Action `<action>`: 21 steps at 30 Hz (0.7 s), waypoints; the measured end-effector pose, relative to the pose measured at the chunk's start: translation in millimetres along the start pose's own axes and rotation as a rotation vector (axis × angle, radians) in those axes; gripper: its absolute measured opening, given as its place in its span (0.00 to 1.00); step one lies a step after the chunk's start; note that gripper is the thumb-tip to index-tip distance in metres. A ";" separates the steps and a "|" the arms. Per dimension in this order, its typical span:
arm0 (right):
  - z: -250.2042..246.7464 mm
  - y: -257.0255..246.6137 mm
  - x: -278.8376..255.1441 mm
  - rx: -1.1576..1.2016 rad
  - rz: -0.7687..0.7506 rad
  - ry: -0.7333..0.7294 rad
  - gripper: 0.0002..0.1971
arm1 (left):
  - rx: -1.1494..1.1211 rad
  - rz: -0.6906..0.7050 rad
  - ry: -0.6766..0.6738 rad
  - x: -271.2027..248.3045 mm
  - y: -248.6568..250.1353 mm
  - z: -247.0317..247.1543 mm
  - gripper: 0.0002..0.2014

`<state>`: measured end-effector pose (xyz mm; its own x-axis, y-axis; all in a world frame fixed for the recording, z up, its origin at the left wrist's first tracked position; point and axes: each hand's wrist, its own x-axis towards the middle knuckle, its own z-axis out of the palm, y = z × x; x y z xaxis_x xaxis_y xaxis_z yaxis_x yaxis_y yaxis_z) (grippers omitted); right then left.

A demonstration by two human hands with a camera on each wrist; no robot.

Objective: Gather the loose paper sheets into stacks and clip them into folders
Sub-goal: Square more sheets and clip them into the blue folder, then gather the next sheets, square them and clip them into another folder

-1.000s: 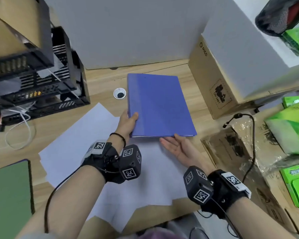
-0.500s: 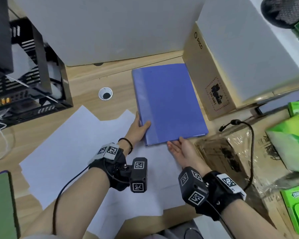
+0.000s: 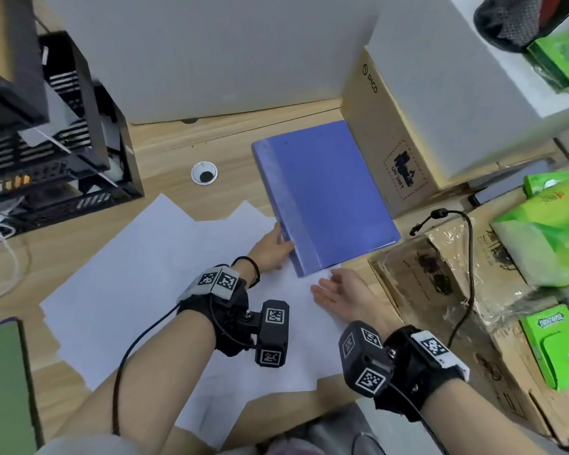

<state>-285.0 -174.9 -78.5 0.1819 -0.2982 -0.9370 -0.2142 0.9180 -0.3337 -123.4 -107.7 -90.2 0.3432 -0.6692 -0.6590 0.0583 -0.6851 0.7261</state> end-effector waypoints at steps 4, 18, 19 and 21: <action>9.9 18.8 -18.0 -0.028 -0.036 -0.045 0.08 | 0.042 -0.004 0.073 -34.3 -20.7 -23.4 0.30; 80.0 135.8 -31.3 -1.780 -0.484 -0.166 0.49 | -0.077 -0.144 0.278 -194.6 -177.7 -122.1 0.24; 81.9 145.5 -19.0 -1.860 -0.519 -0.163 0.52 | -0.094 -0.167 0.290 -204.7 -189.4 -123.9 0.24; 89.9 160.4 -13.3 -1.950 -0.529 -0.170 0.50 | -0.135 -0.195 0.319 -222.8 -212.5 -124.7 0.25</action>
<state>-235.4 -0.2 -110.3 0.6068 -0.2599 -0.7511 -0.6419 -0.7176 -0.2702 -95.4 222.9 -73.2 0.5867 -0.3927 -0.7082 0.2663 -0.7323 0.6267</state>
